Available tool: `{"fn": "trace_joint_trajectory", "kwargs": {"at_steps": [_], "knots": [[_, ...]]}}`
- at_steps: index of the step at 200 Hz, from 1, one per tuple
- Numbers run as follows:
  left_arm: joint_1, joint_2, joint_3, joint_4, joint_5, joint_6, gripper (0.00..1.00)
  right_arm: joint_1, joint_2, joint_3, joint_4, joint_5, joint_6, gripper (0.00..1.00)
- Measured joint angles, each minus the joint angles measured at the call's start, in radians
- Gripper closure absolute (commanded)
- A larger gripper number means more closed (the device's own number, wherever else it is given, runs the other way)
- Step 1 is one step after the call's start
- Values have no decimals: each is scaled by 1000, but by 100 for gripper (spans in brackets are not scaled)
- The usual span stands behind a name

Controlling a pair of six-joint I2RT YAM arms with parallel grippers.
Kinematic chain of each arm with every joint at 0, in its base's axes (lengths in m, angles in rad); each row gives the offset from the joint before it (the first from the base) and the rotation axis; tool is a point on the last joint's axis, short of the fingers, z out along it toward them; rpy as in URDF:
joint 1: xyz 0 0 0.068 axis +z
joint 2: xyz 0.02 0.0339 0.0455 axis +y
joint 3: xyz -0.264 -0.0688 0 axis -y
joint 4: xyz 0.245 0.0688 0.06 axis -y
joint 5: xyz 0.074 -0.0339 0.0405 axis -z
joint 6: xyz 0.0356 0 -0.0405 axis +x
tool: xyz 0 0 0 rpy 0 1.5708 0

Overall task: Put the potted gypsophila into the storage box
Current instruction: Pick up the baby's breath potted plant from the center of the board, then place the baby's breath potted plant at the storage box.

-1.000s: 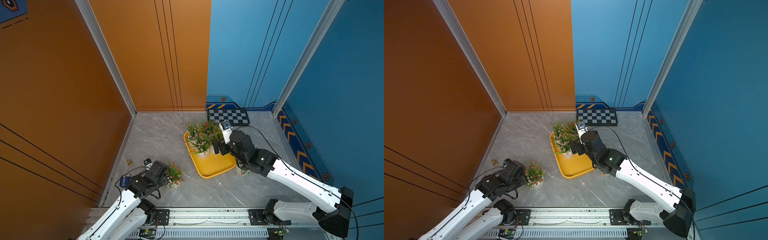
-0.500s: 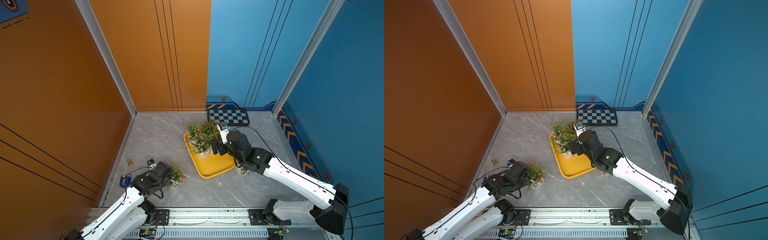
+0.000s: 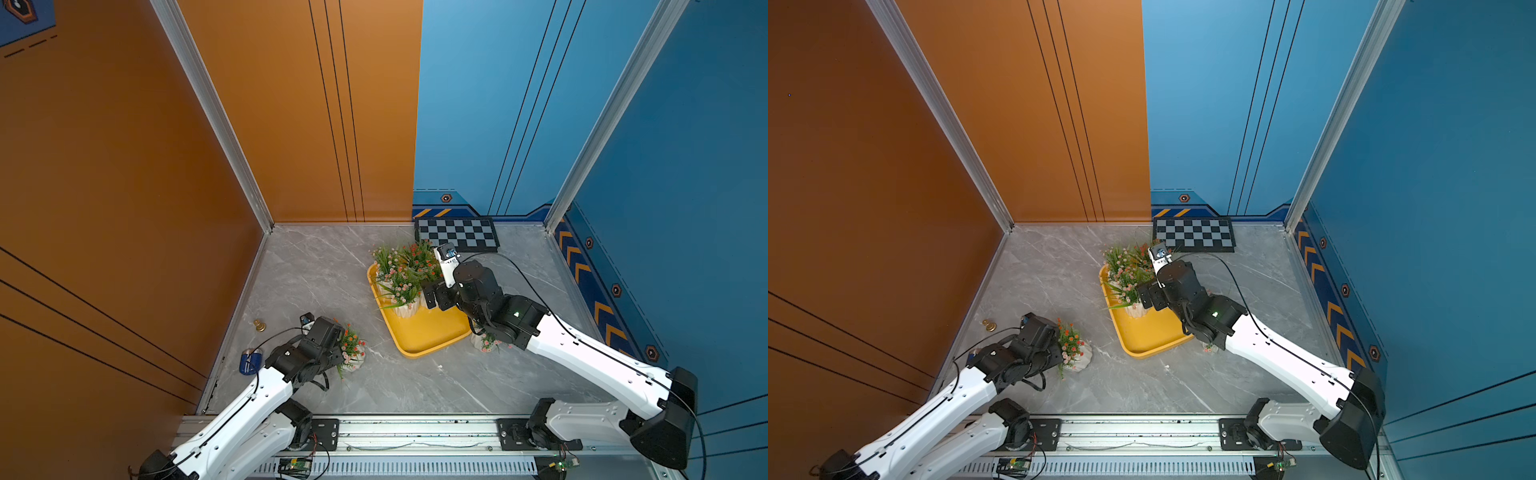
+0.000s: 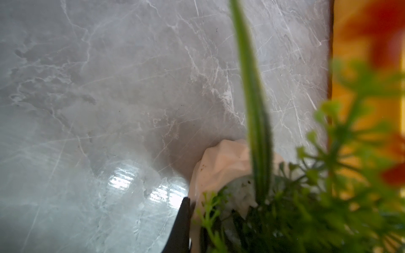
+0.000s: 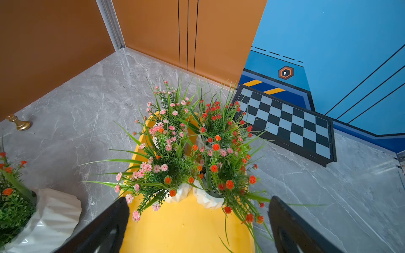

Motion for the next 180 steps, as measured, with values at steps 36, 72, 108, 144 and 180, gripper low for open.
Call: {"fn": "trace_joint_trajectory", "kwargs": {"at_steps": [36, 72, 108, 144, 180], "knots": [[0, 12, 19, -6, 5, 23, 100, -1, 0, 3, -1, 10, -1, 0], [2, 34, 90, -39, 19, 56, 100, -13, -3, 27, -18, 35, -9, 0], [-40, 85, 279, -47, 18, 102, 100, -55, -43, 34, -45, 56, -31, 0], [-171, 203, 458, -32, 10, 137, 100, -147, -109, 34, -70, 61, -38, 0], [-307, 371, 593, -36, 25, 169, 100, -252, -188, -1, -78, 60, -36, 0]]}}
